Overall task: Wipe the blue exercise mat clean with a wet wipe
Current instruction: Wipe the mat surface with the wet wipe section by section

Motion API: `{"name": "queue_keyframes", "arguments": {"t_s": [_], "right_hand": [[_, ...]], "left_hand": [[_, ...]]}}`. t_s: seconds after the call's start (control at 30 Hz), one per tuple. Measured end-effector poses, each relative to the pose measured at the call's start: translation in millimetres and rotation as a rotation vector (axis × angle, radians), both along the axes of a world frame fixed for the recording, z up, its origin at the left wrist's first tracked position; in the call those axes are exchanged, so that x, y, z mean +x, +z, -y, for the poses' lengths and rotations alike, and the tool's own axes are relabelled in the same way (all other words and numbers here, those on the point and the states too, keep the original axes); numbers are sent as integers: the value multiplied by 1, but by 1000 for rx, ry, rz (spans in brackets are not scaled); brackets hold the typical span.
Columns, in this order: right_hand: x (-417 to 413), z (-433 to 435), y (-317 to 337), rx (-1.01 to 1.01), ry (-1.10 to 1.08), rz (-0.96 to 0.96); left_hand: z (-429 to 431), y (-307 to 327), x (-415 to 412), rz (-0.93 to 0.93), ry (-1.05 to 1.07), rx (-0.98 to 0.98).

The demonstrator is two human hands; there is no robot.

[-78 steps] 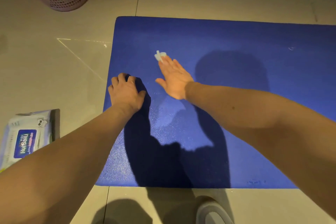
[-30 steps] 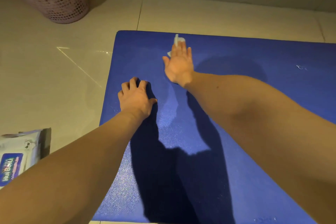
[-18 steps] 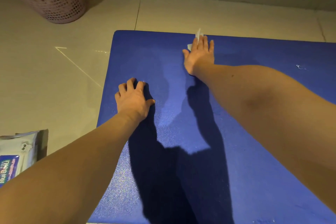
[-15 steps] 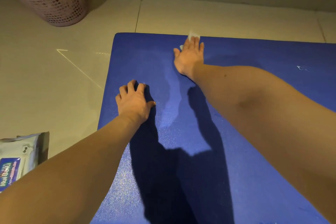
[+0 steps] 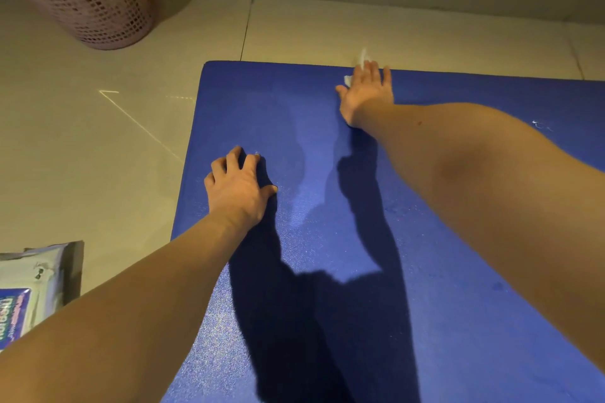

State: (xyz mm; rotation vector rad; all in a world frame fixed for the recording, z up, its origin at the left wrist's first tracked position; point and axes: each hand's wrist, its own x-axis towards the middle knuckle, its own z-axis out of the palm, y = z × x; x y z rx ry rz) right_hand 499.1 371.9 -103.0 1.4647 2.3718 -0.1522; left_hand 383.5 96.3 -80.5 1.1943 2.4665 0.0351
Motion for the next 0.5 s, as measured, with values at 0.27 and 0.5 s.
{"name": "queue_keyframes", "arguments": {"t_s": [0.27,0.5], "right_hand": [[-39,59,-7,-70,138,-238],[21,8,-6,0,106,-92]], "left_hand": [[0,-1,1,0,-3,0],[1,-2,1,-3,-4,3]]}}
